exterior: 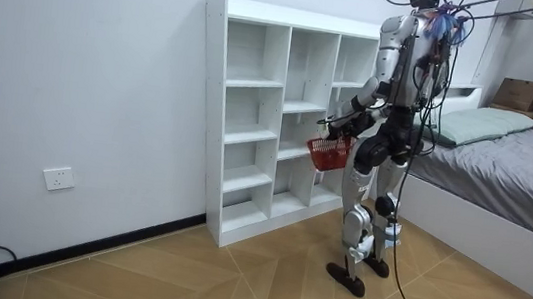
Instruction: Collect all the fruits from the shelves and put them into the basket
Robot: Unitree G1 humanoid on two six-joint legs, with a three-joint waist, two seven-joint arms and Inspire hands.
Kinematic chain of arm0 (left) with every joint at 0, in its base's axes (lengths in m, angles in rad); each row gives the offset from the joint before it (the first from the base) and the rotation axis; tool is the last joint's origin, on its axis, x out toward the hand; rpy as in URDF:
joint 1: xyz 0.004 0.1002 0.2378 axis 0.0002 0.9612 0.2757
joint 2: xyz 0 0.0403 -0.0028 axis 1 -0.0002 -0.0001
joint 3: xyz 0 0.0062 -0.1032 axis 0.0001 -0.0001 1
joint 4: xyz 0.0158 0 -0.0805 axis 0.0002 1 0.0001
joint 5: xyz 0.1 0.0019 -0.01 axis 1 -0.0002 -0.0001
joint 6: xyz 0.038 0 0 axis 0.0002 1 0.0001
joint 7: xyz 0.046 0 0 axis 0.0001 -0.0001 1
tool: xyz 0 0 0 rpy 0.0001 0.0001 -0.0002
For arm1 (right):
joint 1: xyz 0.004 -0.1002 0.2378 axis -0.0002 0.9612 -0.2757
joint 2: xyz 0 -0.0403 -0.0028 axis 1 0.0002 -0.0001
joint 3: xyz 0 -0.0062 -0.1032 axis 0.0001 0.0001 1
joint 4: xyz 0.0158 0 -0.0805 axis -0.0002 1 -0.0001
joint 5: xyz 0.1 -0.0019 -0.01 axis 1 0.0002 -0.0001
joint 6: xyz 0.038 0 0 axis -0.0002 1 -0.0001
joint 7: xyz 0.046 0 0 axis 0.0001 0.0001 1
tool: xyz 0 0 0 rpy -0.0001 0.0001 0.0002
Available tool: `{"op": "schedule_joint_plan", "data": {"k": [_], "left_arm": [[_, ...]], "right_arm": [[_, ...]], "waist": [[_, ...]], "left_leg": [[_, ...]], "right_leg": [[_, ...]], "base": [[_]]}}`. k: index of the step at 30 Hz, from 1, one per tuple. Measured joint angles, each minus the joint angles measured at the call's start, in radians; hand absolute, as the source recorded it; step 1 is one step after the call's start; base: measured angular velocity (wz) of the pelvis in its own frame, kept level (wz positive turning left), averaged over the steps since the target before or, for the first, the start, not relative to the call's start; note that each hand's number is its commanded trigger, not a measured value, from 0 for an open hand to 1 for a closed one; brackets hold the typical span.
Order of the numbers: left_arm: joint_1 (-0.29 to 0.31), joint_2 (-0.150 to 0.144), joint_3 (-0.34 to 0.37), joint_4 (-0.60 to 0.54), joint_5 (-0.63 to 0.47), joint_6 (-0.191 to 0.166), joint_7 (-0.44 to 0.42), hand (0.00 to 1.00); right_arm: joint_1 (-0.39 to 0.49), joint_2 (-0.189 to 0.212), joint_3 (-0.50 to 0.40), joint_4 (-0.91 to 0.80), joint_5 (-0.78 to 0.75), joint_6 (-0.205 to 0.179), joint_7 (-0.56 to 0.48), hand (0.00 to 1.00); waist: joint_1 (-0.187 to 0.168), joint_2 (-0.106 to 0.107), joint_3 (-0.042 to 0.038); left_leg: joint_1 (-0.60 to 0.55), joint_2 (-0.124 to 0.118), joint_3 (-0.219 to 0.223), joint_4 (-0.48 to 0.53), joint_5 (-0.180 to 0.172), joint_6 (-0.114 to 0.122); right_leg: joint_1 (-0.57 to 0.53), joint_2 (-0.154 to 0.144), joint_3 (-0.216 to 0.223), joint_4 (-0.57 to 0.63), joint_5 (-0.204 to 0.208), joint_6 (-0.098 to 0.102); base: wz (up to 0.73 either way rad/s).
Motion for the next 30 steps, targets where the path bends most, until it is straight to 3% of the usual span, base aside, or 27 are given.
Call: {"op": "schedule_joint_plan", "data": {"k": [5, 11, 13, 26, 30], "left_arm": [[0.047, 0.003, 0.022, 0.045, 0.046, 0.012, 0.027, 1.00], [0.107, 0.004, 0.150, 0.049, 0.042, 0.014, 0.049, 1.00], [0.109, 0.005, 0.177, 0.081, 0.042, 0.010, 0.072, 1.00], [0.117, -0.004, 0.277, 0.324, 0.039, -0.002, 0.185, 1.00], [0.104, -0.028, 0.311, 0.369, 0.038, -0.001, 0.208, 1.00]], "right_arm": [[0.063, -0.004, -0.051, 0.001, 0.000, -0.001, -0.001, 0.00], [0.119, -0.006, -0.181, 0.012, 0.037, -0.003, -0.070, 0.00], [0.122, -0.006, -0.211, 0.075, 0.051, -0.025, -0.092, 0.00], [0.148, -0.004, -0.283, 0.406, 0.139, -0.033, -0.184, 0.00], [0.146, 0.006, -0.310, 0.498, 0.155, -0.032, -0.190, 0.00]], "waist": [[-0.001, -0.007, -0.0057], [-0.006, -0.006, -0.0056], [-0.008, -0.007, -0.0070], [-0.009, -0.001, -0.0085], [-0.008, 0.002, -0.0074]], "left_leg": [[0.022, -0.002, -0.004, -0.009, -0.001, -0.001], [0.040, -0.002, -0.006, -0.016, -0.002, -0.002], [0.050, -0.006, -0.007, -0.018, -0.002, -0.003], [0.080, -0.005, -0.006, -0.035, -0.011, -0.004], [0.082, -0.005, -0.006, -0.036, -0.011, -0.004]], "right_leg": [[0.016, 0.003, 0.000, -0.014, -0.001, 0.001], [0.044, 0.003, -0.002, -0.019, 0.000, 0.001], [0.061, 0.005, -0.004, -0.032, 0.000, 0.001], [0.083, 0.009, 0.003, -0.049, -0.001, 0.003], [0.085, 0.008, 0.004, -0.049, -0.002, 0.004]], "base": [[0.00], [0.01], [0.06], [-0.01], [0.00]]}}
